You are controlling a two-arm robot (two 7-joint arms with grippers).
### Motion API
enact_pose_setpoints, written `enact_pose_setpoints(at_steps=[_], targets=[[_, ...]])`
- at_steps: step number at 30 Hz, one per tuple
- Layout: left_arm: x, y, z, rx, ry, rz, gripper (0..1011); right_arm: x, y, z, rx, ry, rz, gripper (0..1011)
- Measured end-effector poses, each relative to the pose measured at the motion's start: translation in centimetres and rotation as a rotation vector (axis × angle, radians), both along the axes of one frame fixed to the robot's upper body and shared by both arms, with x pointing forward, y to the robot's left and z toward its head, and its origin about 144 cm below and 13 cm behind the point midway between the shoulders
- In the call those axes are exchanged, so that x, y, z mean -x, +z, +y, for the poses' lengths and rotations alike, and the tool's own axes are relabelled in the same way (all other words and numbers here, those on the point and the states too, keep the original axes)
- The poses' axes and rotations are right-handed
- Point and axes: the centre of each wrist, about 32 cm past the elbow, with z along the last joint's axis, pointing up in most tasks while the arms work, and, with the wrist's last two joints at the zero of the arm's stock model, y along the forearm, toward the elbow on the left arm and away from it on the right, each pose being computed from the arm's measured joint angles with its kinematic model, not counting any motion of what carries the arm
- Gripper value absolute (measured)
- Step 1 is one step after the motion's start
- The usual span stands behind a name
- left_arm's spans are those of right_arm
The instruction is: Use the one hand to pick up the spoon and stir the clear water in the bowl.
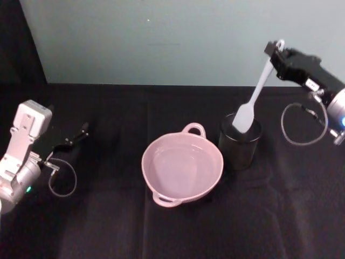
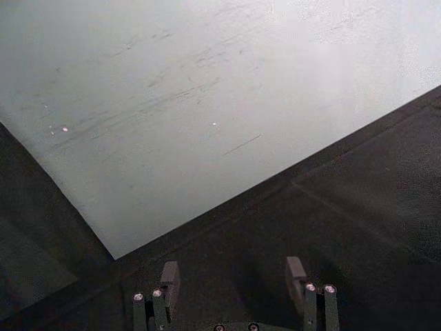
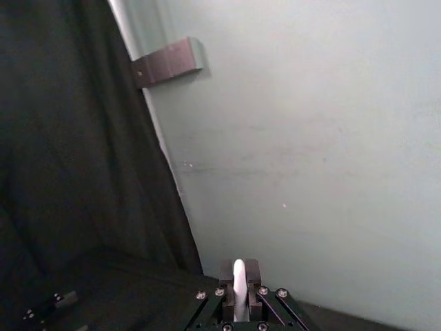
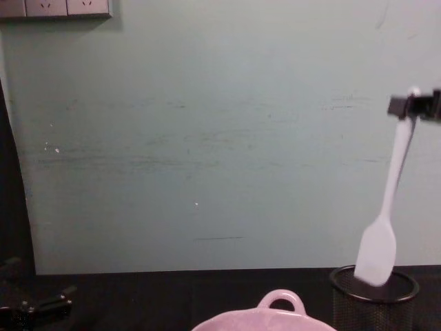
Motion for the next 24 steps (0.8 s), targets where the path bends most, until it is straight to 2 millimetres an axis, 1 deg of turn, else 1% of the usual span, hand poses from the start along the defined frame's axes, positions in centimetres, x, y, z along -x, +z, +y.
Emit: enact_pose_setpoints(at_steps=[3,4,6,9,24], targets=[[0.0,0.0,0.0,0.0,0.0,0.0,1011,0.2,1.9,0.1,0.049,0.014,-0.028,108],[0.0,0.0,0.0,0.0,0.0,0.0,1011,0.2,1.9,0.1,0.049,0.014,-0.028,109],[0.0,0.0,0.0,0.0,0.0,0.0,1011,0.3,2.9,0.1,0.082,0.021,-0.037,109],[0.0,0.0,0.0,0.0,0.0,0.0,1011,0.4,3.4,0.1,0.1,0.026,-0.037,109],[0.0,0.0,0.0,0.0,0.0,0.0,1011,0.4,3.5,0.0,0.099,0.028,-0.035,108]])
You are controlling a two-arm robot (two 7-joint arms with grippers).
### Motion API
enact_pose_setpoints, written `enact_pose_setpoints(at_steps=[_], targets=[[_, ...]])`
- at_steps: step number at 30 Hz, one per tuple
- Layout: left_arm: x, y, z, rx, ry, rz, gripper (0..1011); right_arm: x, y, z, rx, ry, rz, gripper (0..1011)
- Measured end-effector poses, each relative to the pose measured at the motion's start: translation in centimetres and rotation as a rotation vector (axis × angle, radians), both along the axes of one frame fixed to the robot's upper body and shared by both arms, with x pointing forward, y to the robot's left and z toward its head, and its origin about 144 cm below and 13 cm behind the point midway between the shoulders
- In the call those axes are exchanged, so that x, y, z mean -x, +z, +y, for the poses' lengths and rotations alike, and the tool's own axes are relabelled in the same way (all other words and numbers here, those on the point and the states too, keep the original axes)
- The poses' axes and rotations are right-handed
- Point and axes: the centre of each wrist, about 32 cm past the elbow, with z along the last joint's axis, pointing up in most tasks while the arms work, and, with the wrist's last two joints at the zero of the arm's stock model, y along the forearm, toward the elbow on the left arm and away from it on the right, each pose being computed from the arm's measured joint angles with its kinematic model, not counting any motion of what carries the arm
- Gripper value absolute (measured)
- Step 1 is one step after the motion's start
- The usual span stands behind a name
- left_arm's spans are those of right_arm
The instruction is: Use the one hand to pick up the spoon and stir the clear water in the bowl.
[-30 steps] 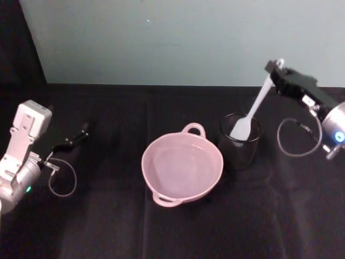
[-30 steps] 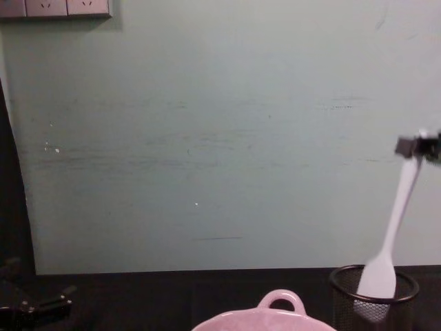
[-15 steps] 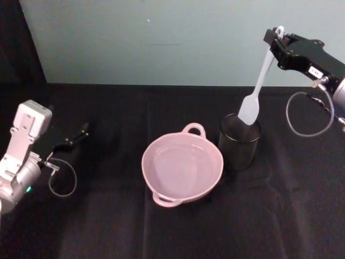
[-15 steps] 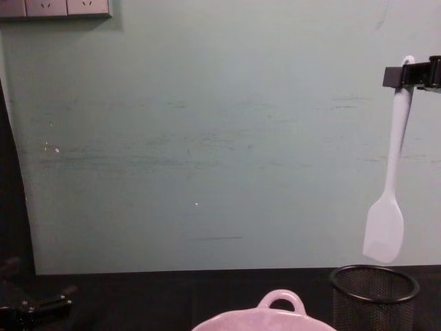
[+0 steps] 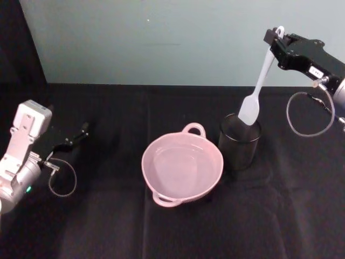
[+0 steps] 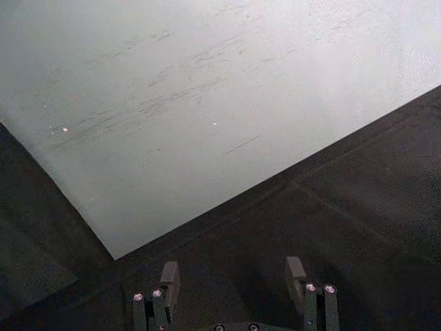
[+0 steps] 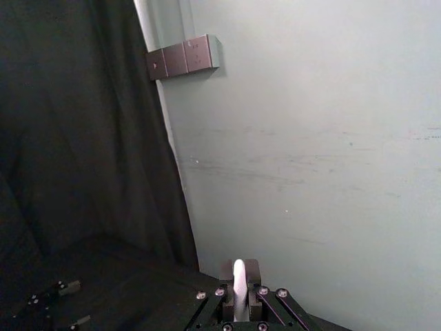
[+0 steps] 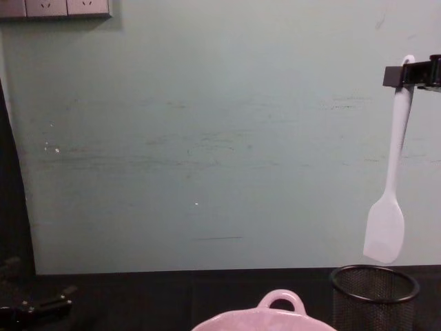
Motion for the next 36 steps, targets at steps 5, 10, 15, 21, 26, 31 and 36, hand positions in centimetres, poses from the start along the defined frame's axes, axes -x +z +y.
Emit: enact_pose_setpoints(at_steps=[5,10,15,21,26,31,36], targets=[[0.0,0.0,0.0,0.0,0.0,0.0,1011,0.0,0.0,0.0,-0.001,-0.001,0.0,108],[0.0,0.0,0.0,0.0,0.0,0.0,1011,0.3,-0.4,0.1,-0.007,0.005,-0.003,108],[0.0,0.0,0.0,0.0,0.0,0.0,1011,0.8,-1.2,1.6,-0.029,0.068,-0.008,109],[0.0,0.0,0.0,0.0,0.0,0.0,1011,0.6,-2.1,4.2,-0.013,0.172,-0.003,109],[0.0,0.0,0.0,0.0,0.0,0.0,1011,-0.2,-3.9,6.1,0.039,0.276,0.006,108],[0.0,0.0,0.0,0.0,0.0,0.0,1011,-0.9,-6.1,6.9,0.083,0.364,0.007,109],[0.0,0.0,0.0,0.0,0.0,0.0,1011,-1.4,-8.1,6.9,0.141,0.431,-0.005,108]])
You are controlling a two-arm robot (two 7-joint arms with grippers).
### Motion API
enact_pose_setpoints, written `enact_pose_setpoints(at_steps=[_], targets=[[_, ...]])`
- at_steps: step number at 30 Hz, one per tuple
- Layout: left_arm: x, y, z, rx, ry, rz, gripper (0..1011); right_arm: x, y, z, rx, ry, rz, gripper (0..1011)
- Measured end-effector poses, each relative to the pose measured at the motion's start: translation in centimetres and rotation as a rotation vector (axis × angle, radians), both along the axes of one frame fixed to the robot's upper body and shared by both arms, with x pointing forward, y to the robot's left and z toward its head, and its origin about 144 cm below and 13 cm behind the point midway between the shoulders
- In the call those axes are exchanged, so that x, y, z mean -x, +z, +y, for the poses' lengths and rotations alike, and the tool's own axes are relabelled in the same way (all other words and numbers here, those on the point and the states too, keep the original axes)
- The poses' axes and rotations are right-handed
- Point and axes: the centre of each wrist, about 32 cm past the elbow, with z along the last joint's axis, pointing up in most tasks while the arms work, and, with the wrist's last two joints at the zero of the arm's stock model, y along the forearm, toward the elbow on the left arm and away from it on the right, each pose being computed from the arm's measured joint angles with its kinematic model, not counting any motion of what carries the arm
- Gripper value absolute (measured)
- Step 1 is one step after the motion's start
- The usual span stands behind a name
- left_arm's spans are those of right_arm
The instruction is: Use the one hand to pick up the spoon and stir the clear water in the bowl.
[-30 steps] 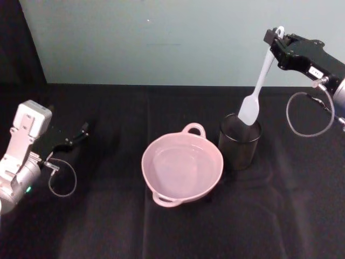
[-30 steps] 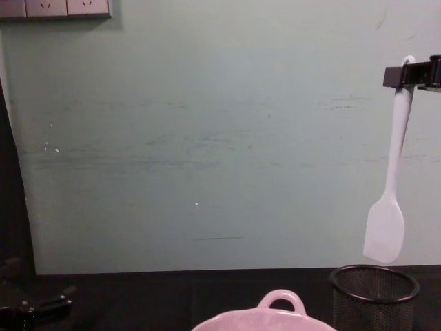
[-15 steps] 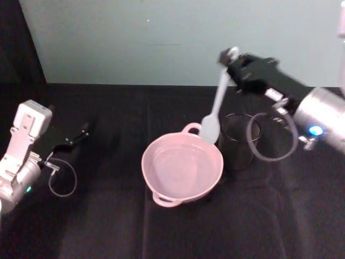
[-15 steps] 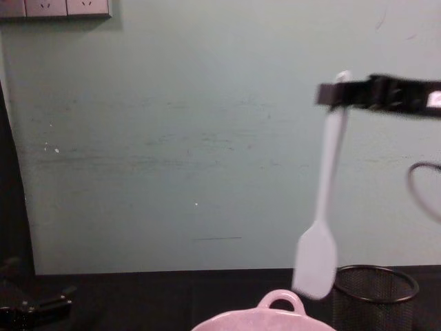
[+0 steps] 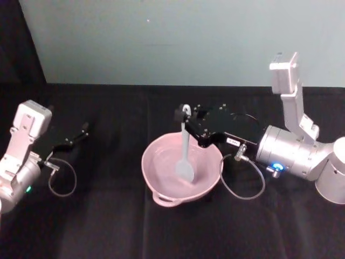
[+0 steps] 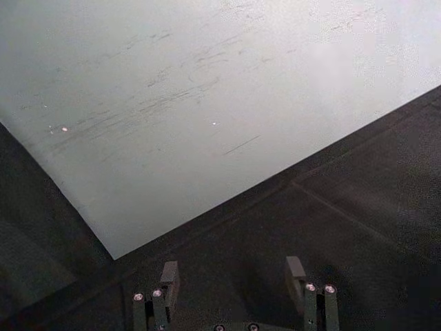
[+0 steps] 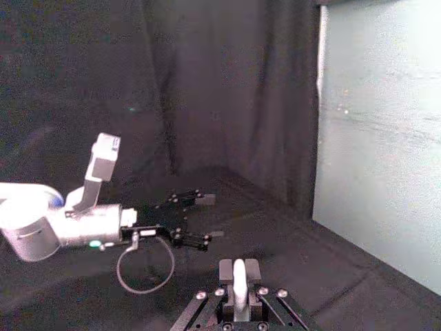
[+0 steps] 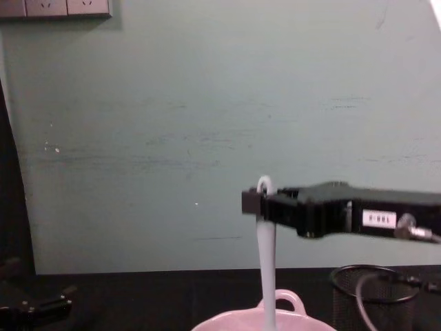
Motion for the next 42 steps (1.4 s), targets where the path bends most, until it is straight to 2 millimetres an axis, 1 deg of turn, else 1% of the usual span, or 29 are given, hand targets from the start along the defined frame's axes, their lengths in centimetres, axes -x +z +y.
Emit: enact_pose_setpoints(at_steps=[2,8,17,20,22,27,32,36,39,42], targets=[[0.0,0.0,0.0,0.0,0.0,0.0,1011,0.0,-0.4,-0.1,0.0,0.012,-0.003,108],[0.0,0.0,0.0,0.0,0.0,0.0,1011,0.0,-0.9,0.0,-0.015,0.019,0.002,109],[0.0,0.0,0.0,0.0,0.0,0.0,1011,-0.3,-1.5,1.3,-0.046,0.03,0.028,109],[0.0,0.0,0.0,0.0,0.0,0.0,1011,-0.9,-1.9,1.9,-0.054,0.028,0.034,109],[0.0,0.0,0.0,0.0,0.0,0.0,1011,-1.8,-2.2,2.4,-0.061,0.019,0.032,109],[0.0,0.0,0.0,0.0,0.0,0.0,1011,-3.2,-2.7,2.6,-0.065,-0.009,0.022,109],[0.0,0.0,0.0,0.0,0.0,0.0,1011,-4.4,-3.1,1.9,-0.073,-0.052,0.014,109],[0.0,0.0,0.0,0.0,0.0,0.0,1011,-4.8,-3.0,0.7,-0.09,-0.1,-0.004,108],[0.0,0.0,0.0,0.0,0.0,0.0,1011,-4.8,-3.0,0.1,-0.094,-0.119,-0.009,108],[0.0,0.0,0.0,0.0,0.0,0.0,1011,-4.4,-2.8,-1.0,-0.097,-0.148,-0.021,108]])
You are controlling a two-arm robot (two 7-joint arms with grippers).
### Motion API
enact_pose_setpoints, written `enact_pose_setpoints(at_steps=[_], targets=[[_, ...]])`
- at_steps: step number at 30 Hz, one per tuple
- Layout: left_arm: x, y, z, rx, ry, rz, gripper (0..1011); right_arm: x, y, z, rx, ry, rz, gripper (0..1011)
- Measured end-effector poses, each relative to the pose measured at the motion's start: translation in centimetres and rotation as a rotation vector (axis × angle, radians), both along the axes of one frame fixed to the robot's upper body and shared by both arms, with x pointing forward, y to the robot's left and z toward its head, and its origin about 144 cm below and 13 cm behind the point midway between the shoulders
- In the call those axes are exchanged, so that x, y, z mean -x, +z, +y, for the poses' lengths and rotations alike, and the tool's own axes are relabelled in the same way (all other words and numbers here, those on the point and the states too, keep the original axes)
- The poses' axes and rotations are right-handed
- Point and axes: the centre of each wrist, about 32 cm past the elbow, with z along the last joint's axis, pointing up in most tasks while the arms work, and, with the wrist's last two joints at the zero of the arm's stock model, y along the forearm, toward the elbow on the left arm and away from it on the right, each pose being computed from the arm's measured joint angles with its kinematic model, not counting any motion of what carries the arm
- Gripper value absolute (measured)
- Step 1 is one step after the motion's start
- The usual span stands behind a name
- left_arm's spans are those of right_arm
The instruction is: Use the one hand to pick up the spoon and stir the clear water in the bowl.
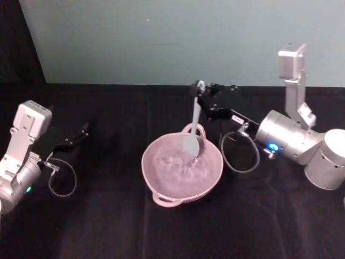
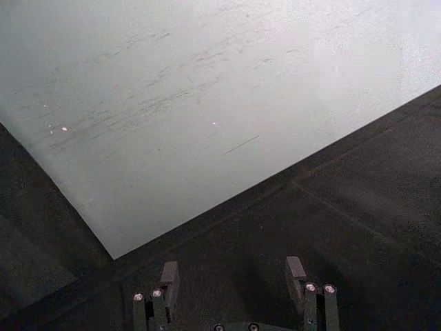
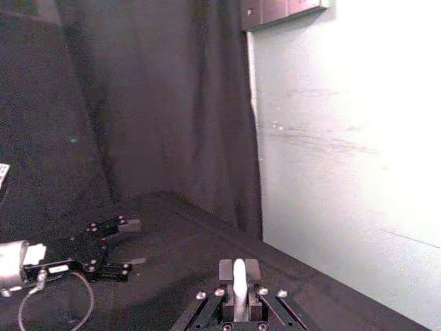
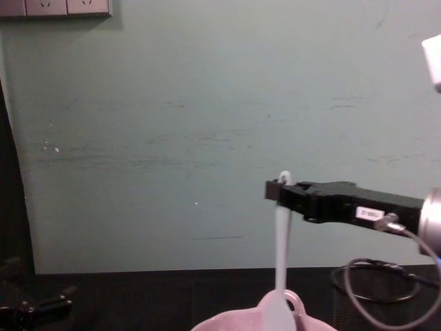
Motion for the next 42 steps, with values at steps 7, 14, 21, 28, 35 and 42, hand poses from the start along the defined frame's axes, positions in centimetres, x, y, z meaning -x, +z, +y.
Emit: enact_pose_setpoints(at_steps=[7,14,21,28,35,42], targets=[[0.0,0.0,0.0,0.0,0.0,0.0,1010,1.1,0.3,-0.9,0.019,-0.011,-0.01,109],[0.0,0.0,0.0,0.0,0.0,0.0,1011,3.0,0.4,-0.4,0.058,0.033,-0.016,109],[0.0,0.0,0.0,0.0,0.0,0.0,1011,5.1,0.7,1.3,0.074,0.108,-0.026,109],[0.0,0.0,0.0,0.0,0.0,0.0,1011,5.8,0.8,2.8,0.063,0.151,-0.034,109],[0.0,0.0,0.0,0.0,0.0,0.0,1011,4.8,0.4,3.9,0.042,0.16,-0.028,109],[0.0,0.0,0.0,0.0,0.0,0.0,1011,3.0,-0.4,4.0,0.008,0.119,-0.008,108]])
